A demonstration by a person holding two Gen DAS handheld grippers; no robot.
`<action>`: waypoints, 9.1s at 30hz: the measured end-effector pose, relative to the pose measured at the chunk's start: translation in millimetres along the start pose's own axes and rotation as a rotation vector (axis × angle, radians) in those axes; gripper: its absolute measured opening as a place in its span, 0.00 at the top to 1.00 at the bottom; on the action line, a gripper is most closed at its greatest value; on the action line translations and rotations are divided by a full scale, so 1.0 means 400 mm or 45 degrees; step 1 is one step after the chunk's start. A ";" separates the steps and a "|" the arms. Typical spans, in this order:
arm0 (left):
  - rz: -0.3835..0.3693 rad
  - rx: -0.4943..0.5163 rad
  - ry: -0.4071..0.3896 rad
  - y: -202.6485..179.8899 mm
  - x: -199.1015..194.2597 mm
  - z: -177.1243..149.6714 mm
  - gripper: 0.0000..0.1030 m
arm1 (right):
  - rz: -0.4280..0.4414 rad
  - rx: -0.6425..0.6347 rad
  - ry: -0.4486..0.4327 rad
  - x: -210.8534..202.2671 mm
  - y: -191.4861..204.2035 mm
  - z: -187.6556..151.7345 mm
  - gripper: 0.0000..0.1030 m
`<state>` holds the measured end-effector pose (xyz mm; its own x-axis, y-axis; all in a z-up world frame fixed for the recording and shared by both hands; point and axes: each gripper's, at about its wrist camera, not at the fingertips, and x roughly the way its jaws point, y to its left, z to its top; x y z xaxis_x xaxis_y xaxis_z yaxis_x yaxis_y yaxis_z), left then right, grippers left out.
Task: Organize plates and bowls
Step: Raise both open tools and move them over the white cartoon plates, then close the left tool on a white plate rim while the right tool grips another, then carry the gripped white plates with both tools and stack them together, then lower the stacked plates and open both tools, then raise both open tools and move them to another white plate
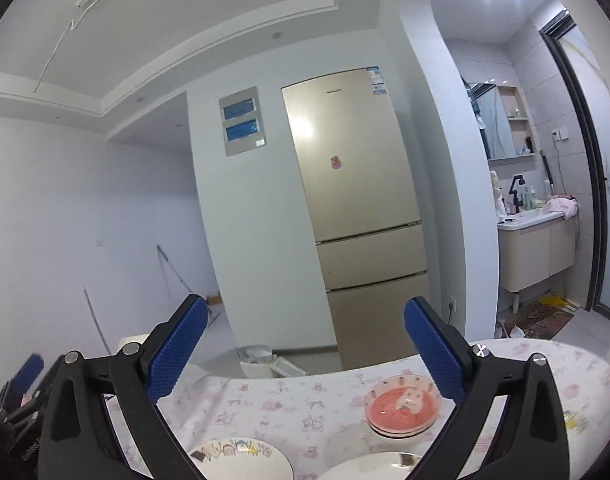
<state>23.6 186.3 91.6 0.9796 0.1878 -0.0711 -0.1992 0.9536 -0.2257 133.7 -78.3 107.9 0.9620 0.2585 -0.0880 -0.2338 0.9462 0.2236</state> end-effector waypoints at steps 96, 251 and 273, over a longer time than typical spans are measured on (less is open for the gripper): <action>0.033 -0.376 0.885 0.136 0.265 -0.193 0.86 | 0.133 0.023 0.880 0.247 0.027 -0.286 0.90; -0.182 0.267 1.004 -0.353 0.292 -0.486 0.31 | -0.353 -0.217 0.946 0.102 -0.345 -0.449 0.71; -0.439 0.188 0.264 -0.376 0.065 -0.271 0.10 | -0.432 -0.269 0.328 -0.078 -0.326 -0.255 0.03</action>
<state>76.2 22.2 18.5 0.9594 -0.1848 -0.2131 0.1596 0.9786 -0.1300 119.6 -189.8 -17.7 0.9290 -0.0571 -0.3657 0.0381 0.9975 -0.0592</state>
